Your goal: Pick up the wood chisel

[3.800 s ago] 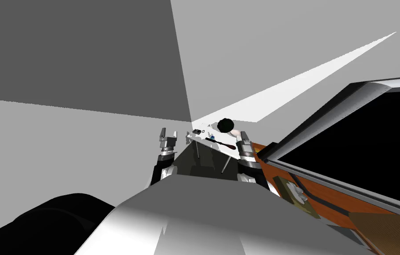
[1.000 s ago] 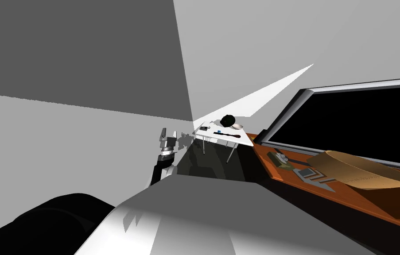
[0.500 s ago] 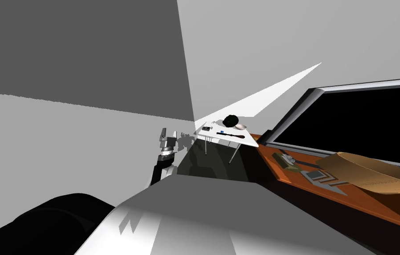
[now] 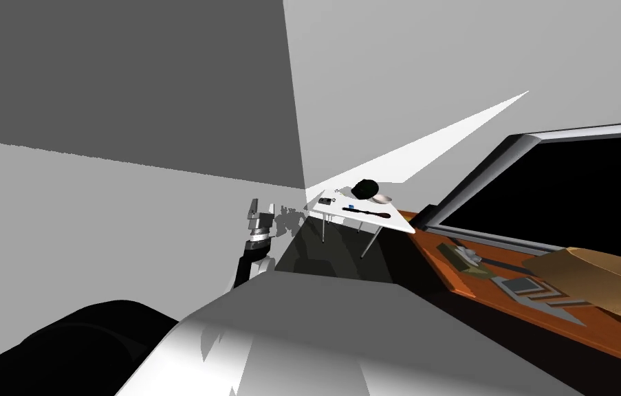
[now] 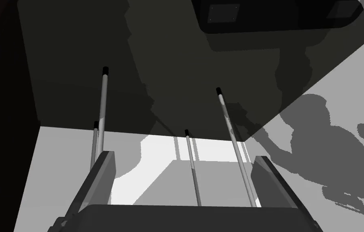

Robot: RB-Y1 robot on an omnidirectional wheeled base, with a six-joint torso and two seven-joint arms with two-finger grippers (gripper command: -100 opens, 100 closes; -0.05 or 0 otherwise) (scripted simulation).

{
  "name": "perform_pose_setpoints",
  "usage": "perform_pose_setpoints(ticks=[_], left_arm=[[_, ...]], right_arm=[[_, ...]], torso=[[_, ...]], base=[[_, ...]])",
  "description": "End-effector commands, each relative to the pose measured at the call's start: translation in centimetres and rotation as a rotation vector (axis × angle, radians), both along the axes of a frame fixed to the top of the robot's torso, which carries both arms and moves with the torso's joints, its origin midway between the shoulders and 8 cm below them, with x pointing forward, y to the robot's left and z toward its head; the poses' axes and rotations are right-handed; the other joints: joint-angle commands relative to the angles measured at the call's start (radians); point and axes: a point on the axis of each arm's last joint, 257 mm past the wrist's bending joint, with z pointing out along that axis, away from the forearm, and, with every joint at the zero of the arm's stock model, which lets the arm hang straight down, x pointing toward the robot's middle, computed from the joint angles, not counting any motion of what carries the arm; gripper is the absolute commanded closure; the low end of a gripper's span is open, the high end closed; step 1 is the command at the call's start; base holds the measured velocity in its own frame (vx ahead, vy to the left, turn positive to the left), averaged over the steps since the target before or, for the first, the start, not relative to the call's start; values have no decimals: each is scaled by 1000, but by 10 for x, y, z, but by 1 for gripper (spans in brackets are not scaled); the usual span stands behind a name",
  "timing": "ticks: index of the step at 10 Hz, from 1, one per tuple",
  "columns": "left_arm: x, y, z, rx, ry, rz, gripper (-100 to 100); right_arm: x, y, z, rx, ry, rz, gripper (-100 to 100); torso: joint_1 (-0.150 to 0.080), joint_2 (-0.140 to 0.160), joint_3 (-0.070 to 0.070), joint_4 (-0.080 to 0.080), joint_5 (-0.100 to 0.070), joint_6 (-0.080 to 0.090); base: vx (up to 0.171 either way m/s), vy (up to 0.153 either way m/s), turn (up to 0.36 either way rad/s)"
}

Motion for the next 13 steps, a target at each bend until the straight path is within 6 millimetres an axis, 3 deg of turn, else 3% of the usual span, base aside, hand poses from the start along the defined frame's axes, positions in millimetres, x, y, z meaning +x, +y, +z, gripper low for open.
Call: perform_pose_setpoints(ticks=[1,2,3,4,6,7,8,9,10,11,12,13], left_arm=[[0,0,0,0,0,0,0],[0,0,0,0,0,0,0],[0,0,0,0,0,0,0],[0,0,0,0,0,0,0],[0,0,0,0,0,0,0],[0,0,0,0,0,0,0],[0,0,0,0,0,0,0],[0,0,0,0,0,0,0],[0,0,0,0,0,0,0],[0,0,0,0,0,0,0],[0,0,0,0,0,0,0],[0,0,0,0,0,0,0]], right_arm=[[-10,-23,3,-44,30,29,-100],[-23,-50,7,-98,70,59,-100],[-24,-57,9,-109,77,65,-100],[-35,-85,15,-163,114,89,-100],[-34,-91,18,-174,118,101,-100],[-40,-123,30,-235,153,132,-100],[-40,-124,30,-237,154,134,-100],[-44,-152,41,-289,181,157,-100],[-42,-156,44,-298,184,167,-100],[-39,-182,57,-347,203,195,-100],[-40,-187,60,-356,209,197,-100],[-36,-214,76,-409,229,225,-100]], torso=[[0,0,0,0,0,0],[-1,0,0,0,0,0],[0,-1,-1,0,0,0],[-1,0,0,0,0,0],[-2,-1,-1,0,-1,0],[-4,2,1,0,-1,1],[-3,0,0,0,-1,0],[-2,-1,-1,0,-1,0],[-2,-3,-2,-1,0,0],[-2,-3,-2,-1,-1,0],[-2,-6,-3,-1,0,-1],[-2,-4,-3,-1,-1,0]], base=[[69,95,30],[93,103,80],[79,81,41],[101,85,78],[58,52,34],[88,61,89],[97,74,79],[123,81,125],[124,67,59],[169,79,126],[138,63,87],[149,58,151]])
